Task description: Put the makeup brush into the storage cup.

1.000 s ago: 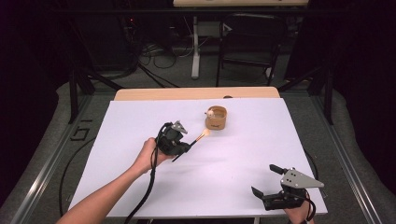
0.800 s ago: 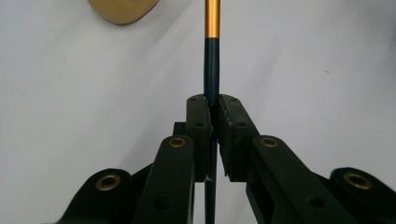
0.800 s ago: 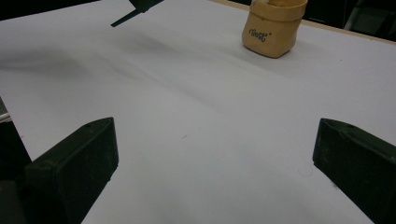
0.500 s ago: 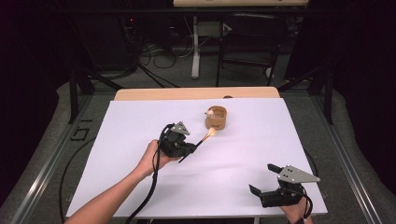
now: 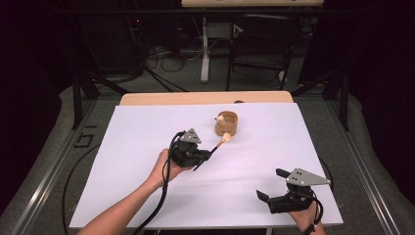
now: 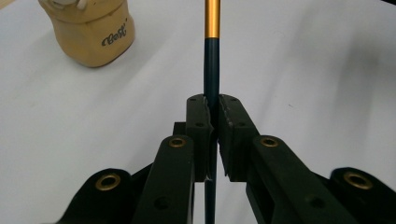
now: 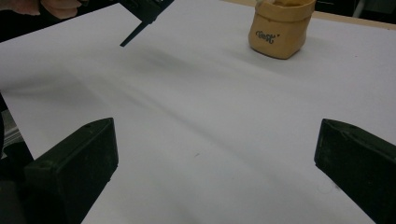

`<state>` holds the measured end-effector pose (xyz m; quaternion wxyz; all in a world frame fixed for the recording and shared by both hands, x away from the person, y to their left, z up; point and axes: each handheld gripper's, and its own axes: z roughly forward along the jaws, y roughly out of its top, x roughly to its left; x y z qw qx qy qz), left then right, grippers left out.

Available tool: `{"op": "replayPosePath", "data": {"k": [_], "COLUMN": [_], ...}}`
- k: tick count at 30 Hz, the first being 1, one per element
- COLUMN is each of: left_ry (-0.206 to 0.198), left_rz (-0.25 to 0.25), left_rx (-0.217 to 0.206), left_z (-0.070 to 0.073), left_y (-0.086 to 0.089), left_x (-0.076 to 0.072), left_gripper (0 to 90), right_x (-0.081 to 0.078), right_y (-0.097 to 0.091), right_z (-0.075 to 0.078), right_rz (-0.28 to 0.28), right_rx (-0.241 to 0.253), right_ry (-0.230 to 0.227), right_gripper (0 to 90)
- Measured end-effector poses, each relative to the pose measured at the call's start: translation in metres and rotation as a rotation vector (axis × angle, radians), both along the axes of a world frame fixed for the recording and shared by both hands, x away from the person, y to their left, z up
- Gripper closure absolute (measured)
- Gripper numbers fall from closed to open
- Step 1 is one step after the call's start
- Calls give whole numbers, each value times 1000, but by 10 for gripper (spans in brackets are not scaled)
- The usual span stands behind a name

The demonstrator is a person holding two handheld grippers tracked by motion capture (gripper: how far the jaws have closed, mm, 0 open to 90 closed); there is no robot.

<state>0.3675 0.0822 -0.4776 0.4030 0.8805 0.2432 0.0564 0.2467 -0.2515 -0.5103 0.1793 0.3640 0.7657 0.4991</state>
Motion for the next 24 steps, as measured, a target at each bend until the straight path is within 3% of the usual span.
{"op": "replayPosePath", "data": {"k": [5, 14, 24], "left_ry": [-11, -37, -55], "left_rz": [-6, -16, -17], "left_rx": [-29, -70, -120], "left_z": [-2, -5, -7], "left_y": [-4, -15, -23], "left_x": [-2, -5, -8], "left_gripper": [833, 833, 833], "right_x": [8, 33, 47], "right_y": [10, 32, 44], "right_z": [10, 18, 20], "right_rz": [1, 15, 0], "right_rx": [12, 31, 65], "right_ry": [-24, -26, -31], "right_gripper": [0, 28, 203]}}
